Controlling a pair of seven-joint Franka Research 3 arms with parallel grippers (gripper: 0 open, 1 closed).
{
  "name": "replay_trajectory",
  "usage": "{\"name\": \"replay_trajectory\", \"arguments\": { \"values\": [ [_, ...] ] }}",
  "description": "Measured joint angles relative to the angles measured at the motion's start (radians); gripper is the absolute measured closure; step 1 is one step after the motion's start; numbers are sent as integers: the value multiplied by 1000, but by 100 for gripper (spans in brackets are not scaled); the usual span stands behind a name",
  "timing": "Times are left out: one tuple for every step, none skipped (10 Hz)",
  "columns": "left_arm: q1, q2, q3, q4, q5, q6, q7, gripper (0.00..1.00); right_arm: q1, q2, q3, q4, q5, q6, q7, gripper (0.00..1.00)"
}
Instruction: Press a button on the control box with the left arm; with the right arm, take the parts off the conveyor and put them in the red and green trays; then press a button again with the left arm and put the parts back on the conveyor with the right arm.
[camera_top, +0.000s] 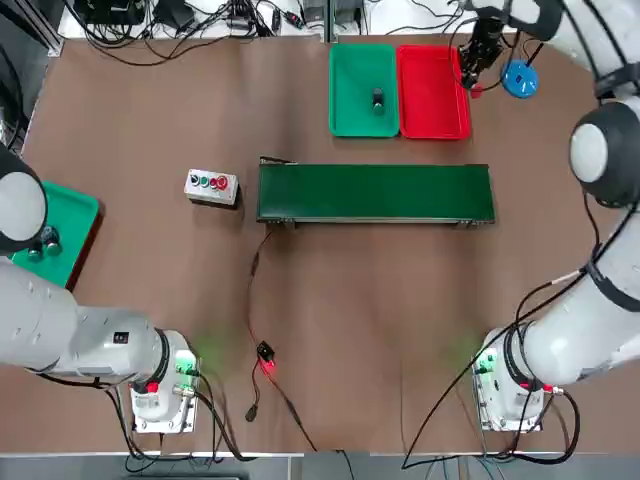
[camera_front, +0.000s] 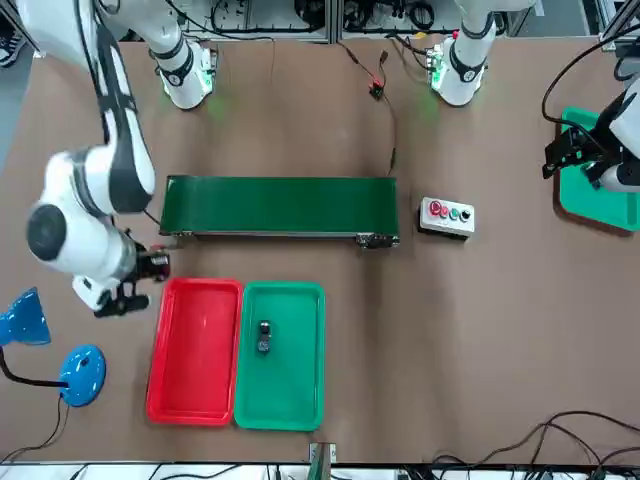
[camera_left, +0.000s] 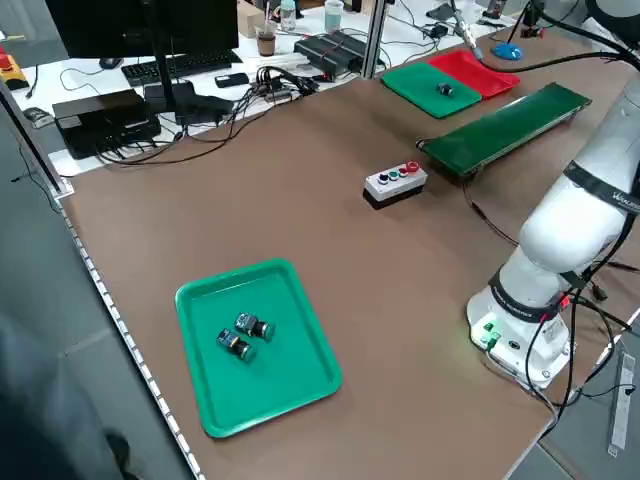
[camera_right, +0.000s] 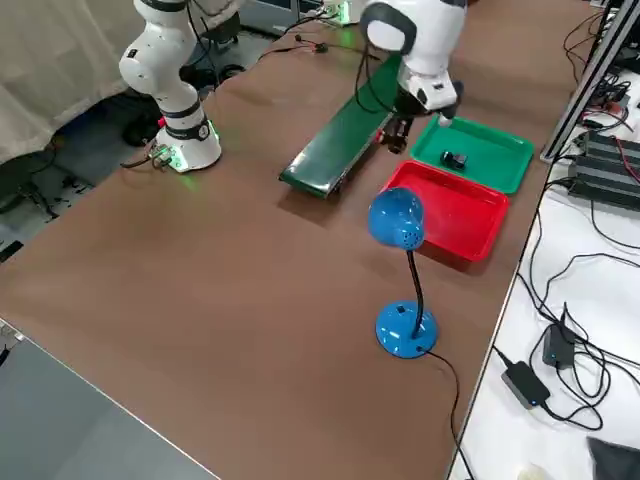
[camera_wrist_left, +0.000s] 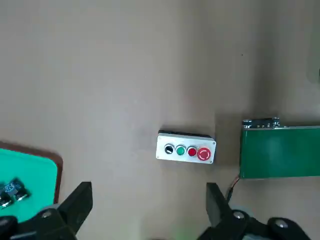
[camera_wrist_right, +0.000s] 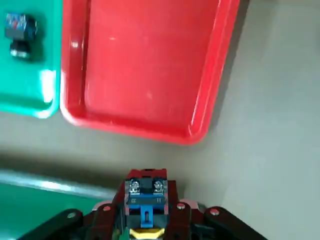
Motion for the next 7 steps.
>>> {"name": "replay_trajectory", "arguments": {
  "values": [
    [0,0,0,0,0,0,0,0,-5,-64,0,-79,0,-1,-9,67],
    [-1,0,-1,0,0,0,0,0,-6,-122,1,-163,0,12,-12,67],
    [-1,0,-1,0,0,0,0,0,-5,-175,3,-261,0,60,-15,67],
    [-1,0,-1,0,0,0,0,0,0,-221,6,-369,0,140,-18,67],
    [-1,0,-1,0,0,0,0,0,12,-250,9,-459,1,221,-18,67],
    [-2,1,-1,0,0,0,0,0,29,-262,12,-521,1,288,-18,67],
    [-2,1,-2,0,0,-2,0,0,43,-265,13,-573,2,355,-18,67]
  ]
}}
